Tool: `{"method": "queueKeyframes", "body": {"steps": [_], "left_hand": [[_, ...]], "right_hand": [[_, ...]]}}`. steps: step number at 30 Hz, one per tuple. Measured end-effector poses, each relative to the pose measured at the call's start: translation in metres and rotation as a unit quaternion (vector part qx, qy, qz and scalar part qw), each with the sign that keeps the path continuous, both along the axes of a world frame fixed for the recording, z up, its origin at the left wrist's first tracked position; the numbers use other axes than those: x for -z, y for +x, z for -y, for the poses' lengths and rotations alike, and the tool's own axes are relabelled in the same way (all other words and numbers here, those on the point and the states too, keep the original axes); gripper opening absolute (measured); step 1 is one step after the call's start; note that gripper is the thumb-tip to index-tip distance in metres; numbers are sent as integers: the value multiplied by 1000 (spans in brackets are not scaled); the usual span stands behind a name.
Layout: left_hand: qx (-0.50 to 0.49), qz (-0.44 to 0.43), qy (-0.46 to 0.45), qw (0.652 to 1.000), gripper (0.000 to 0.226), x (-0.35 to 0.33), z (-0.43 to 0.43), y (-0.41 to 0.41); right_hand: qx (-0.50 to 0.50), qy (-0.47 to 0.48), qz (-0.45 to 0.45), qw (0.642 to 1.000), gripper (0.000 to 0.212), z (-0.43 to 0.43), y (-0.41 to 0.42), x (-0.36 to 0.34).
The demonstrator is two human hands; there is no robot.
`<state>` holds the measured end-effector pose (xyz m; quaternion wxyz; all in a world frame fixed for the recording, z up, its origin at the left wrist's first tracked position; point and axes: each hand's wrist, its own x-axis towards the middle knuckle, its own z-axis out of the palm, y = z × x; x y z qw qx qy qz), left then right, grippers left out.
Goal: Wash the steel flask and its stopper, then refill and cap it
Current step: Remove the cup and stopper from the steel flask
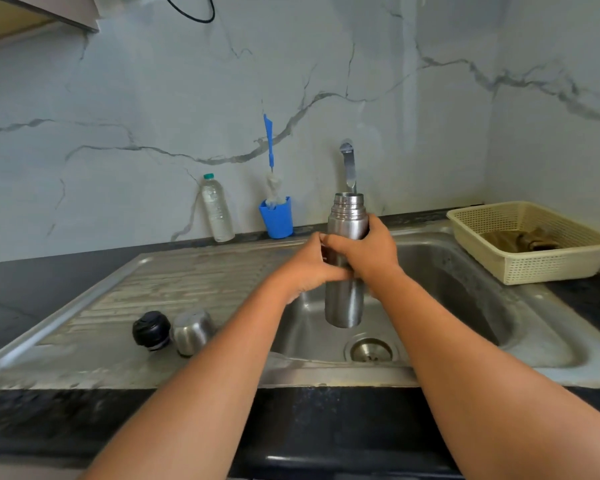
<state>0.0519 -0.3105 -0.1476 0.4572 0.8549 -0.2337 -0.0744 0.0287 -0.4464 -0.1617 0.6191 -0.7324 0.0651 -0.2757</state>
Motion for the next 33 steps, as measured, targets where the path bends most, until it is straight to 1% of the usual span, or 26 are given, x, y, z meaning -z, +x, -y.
{"method": "queueKeyframes", "body": {"steps": [2,5,8,12,13,16,19,22,24,25,29,31,33], "left_hand": [[0,19,-15,1000,76,0,12,4],[12,20,-40,999,79,7,18,8],[-2,31,-66,997,78,20,17,12],[-32,40,-92,994,62,28,12,18],[-38,43,-94,994,61,29,11,18],[-53,64,-81,993,64,30,6,20],[-64,91,-53,992,73,29,2,23],[-74,133,-11,988,77,27,-2,22],[-85,164,17,983,83,26,-5,23],[-90,177,28,980,85,27,-7,24],[-101,212,71,969,88,27,-10,26],[-108,228,93,963,89,26,-10,27],[-117,249,124,953,92,24,-10,28]], "right_hand": [[5,44,-3,999,52,4,1,0],[1,86,-6,996,52,8,4,2],[-18,91,-12,996,51,6,5,3],[-56,66,-26,996,57,2,3,2],[-62,65,-31,995,59,1,2,2],[-78,67,-38,994,62,0,-1,-1],[-92,52,-34,994,66,2,-2,-3],[-99,54,-29,993,80,9,-1,-6],[-68,54,-25,996,91,13,-3,-12],[-43,56,-18,997,92,16,-5,-16],[59,118,23,991,71,33,-10,-28],[104,119,13,987,70,41,-9,-27],[126,111,1,986,71,46,-9,-25]]}}
